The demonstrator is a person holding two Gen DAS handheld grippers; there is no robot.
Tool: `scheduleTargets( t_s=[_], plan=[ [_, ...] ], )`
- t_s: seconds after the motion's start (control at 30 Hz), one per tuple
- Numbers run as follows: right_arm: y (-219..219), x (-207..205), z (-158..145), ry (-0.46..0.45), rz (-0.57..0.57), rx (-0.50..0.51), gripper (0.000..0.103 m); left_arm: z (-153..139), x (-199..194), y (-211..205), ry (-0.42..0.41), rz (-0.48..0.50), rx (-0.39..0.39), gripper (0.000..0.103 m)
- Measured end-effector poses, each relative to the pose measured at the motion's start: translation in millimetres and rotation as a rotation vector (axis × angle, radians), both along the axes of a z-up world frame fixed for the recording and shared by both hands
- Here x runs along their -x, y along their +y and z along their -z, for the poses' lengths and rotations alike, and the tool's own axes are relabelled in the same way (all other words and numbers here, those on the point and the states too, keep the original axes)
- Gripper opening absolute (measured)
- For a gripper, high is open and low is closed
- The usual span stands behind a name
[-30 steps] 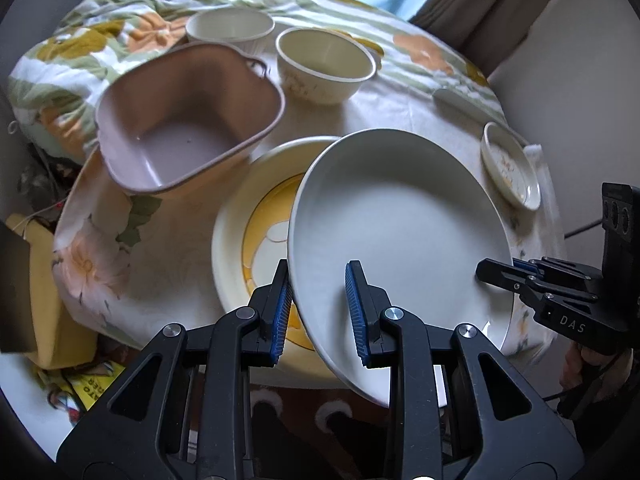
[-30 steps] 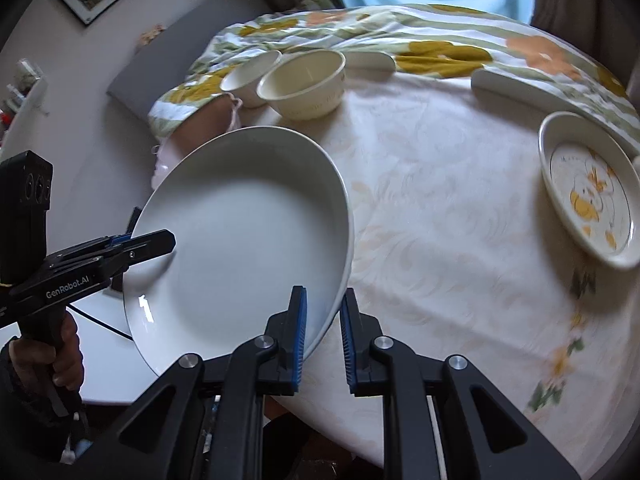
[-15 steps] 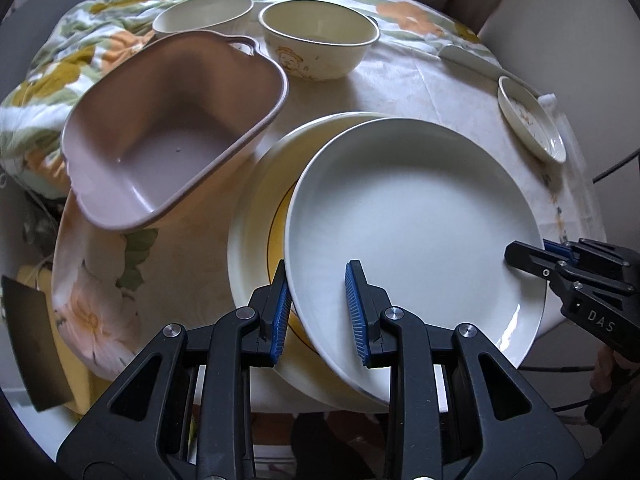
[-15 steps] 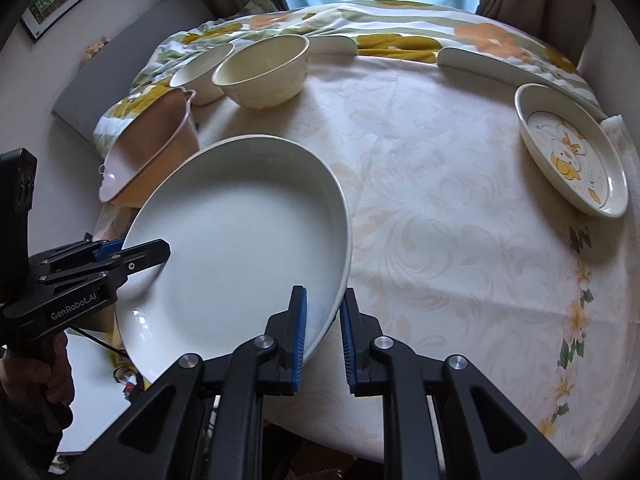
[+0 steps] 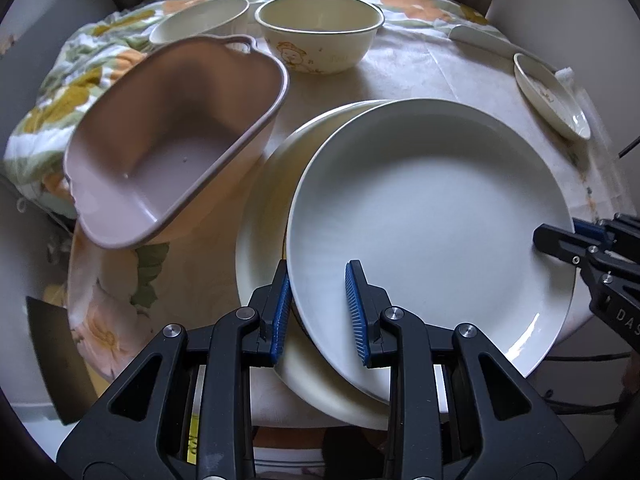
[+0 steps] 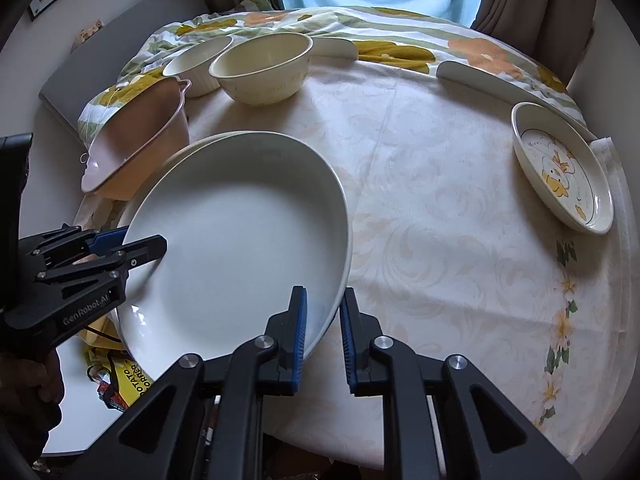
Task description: Organize plates and bowls
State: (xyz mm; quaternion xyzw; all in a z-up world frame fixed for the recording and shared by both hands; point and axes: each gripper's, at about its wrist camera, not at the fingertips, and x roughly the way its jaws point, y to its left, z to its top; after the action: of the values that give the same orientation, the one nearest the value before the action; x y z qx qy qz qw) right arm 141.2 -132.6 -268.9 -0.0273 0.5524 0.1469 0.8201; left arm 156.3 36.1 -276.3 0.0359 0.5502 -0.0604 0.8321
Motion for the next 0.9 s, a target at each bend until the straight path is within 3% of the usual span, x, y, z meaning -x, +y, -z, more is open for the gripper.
scheduleTargets(
  t_s=[0.3,0.37,0.9],
  plan=[
    [8,1,0,-0.029,-0.022,0.056,0.015,0,8,-27,-0.089,0.073,-0.253,0.024],
    [10,1,0,-0.034,-0.027,0.069,0.015,0,10,-29,-0.099,0.079,-0.28,0.024],
    [15,1,1,-0.045,-0.034,0.106,0.015,-3,14,-32,-0.112,0.078,-0.316,0.024]
  ],
)
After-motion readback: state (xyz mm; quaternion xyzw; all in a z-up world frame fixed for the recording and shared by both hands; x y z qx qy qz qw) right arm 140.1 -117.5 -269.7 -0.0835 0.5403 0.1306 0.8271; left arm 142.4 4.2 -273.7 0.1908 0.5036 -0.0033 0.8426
